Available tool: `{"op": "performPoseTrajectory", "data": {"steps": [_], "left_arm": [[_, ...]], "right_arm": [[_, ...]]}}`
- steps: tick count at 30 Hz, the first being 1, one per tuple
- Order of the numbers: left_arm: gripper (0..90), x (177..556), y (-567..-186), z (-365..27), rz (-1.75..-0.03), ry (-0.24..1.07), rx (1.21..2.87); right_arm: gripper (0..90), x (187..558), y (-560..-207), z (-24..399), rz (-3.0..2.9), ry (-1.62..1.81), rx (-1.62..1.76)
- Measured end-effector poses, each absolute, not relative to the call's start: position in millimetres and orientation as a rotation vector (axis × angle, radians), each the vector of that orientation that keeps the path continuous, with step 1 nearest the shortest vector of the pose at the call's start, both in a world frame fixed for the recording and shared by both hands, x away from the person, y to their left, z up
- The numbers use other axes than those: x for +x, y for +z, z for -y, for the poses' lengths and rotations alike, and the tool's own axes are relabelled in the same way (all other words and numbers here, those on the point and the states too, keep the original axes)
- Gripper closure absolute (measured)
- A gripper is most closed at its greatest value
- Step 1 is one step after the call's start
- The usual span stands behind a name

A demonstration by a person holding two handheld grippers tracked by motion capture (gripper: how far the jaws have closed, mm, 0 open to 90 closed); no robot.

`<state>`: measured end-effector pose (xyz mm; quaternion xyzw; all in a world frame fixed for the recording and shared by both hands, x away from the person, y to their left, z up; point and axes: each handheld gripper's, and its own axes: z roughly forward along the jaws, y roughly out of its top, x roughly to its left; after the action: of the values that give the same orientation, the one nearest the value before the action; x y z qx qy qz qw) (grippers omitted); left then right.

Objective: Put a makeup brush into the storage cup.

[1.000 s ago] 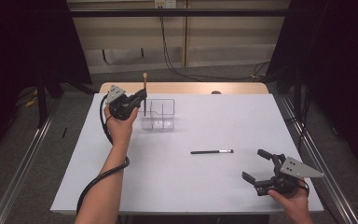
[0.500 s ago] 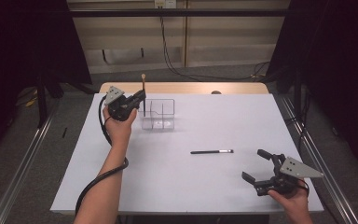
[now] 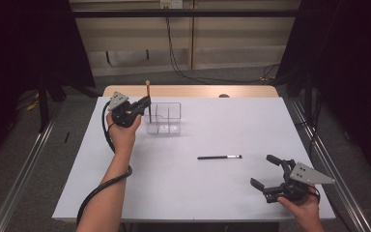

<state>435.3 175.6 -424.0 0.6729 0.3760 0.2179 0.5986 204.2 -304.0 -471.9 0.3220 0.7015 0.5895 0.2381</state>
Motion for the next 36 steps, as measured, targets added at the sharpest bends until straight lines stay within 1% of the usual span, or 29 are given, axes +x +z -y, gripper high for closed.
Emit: {"op": "performPoseTrajectory", "data": {"steps": [8,12,17,21,23,36], "left_arm": [[65.0,431.5,-423.5,-179.7,-0.853,0.467,1.550],[53.3,429.1,-424.6,-179.1,-0.835,0.457,1.555],[49.4,425.3,-427.9,-181.0,-0.831,0.429,1.570],[44.0,420.9,-429.6,-180.1,-0.804,0.419,1.569],[39.7,418.4,-429.6,-180.5,-0.795,0.406,1.562],[24.2,404.7,-432.4,-182.1,-0.740,0.389,1.553]], "right_arm": [[0.0,204.4,-472.1,303.8,-1.923,1.615,0.882],[0.0,204.4,-472.2,303.2,-1.925,1.615,0.884],[0.0,204.5,-472.2,303.0,-1.926,1.614,0.884],[0.0,204.4,-472.4,303.0,-1.928,1.612,0.884],[0.0,204.5,-472.4,302.9,-1.929,1.610,0.882],[0.0,204.6,-472.7,302.2,-1.930,1.617,0.882]]}}
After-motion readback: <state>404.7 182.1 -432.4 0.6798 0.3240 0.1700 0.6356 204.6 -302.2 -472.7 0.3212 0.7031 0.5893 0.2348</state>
